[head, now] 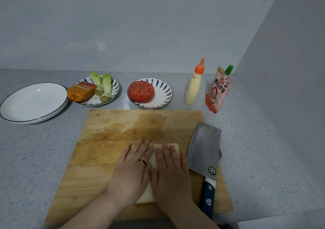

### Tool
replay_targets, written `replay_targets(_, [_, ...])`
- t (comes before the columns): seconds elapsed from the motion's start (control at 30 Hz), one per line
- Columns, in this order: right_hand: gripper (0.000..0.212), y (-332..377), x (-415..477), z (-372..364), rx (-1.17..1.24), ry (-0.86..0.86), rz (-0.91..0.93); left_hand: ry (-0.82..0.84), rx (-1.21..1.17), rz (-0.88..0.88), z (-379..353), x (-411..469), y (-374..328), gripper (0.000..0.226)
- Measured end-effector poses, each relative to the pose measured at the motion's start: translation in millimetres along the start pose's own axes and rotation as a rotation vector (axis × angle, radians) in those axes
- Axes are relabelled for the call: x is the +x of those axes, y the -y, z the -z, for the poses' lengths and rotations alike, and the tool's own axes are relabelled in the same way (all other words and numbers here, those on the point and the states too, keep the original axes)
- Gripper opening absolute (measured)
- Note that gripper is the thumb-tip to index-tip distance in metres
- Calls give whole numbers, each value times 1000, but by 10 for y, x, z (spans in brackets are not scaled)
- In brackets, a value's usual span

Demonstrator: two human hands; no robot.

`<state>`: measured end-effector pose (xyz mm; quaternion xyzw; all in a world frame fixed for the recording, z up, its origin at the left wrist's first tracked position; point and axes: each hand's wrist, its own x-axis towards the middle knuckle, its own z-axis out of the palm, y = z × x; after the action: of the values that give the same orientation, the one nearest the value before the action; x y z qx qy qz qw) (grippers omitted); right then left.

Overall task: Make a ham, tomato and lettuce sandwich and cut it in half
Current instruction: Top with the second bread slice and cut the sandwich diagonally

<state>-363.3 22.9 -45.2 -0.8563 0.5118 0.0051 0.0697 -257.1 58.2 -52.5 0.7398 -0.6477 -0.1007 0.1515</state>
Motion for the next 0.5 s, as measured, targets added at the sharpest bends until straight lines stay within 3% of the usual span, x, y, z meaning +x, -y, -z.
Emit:
replay_targets(0.27, [58,-101,-2,-15,76,64,93,-41,-81,7,-117,22,107,49])
replay_targets(0.37, [54,-192,50,-71,266,35,204,-22,-108,19,-94,32,102,49])
replay_targets(0.43, [51,-273,43,-34,449,-85,220,-27,-140,2,-77,24,90,48])
replay_targets(0.5, [42,-413,32,59,594,-328,75,-62,-157,-22,-52,12,81,46])
